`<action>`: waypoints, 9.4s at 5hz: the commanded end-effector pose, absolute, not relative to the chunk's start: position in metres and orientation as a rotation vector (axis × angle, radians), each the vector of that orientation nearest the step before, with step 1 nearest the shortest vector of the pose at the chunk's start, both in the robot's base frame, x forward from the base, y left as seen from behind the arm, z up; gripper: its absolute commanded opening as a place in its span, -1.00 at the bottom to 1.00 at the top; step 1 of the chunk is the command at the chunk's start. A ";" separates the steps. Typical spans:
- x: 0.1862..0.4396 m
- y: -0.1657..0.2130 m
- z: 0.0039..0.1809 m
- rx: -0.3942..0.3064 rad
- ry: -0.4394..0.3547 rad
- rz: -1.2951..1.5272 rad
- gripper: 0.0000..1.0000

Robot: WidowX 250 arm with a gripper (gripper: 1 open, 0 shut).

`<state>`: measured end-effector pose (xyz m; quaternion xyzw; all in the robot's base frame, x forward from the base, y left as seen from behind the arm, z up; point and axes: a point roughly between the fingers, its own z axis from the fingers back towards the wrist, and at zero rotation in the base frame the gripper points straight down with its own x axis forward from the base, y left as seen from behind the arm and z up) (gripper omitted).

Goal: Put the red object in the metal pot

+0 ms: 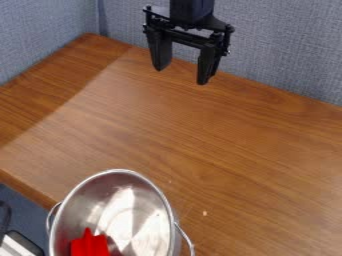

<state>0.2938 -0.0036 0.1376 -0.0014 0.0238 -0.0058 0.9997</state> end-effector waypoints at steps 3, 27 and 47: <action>0.251 -0.017 0.135 -0.009 0.103 -0.148 -1.00; 0.167 -0.026 0.070 0.059 0.025 -0.311 -1.00; 0.171 0.030 0.025 -0.034 -0.044 -0.104 1.00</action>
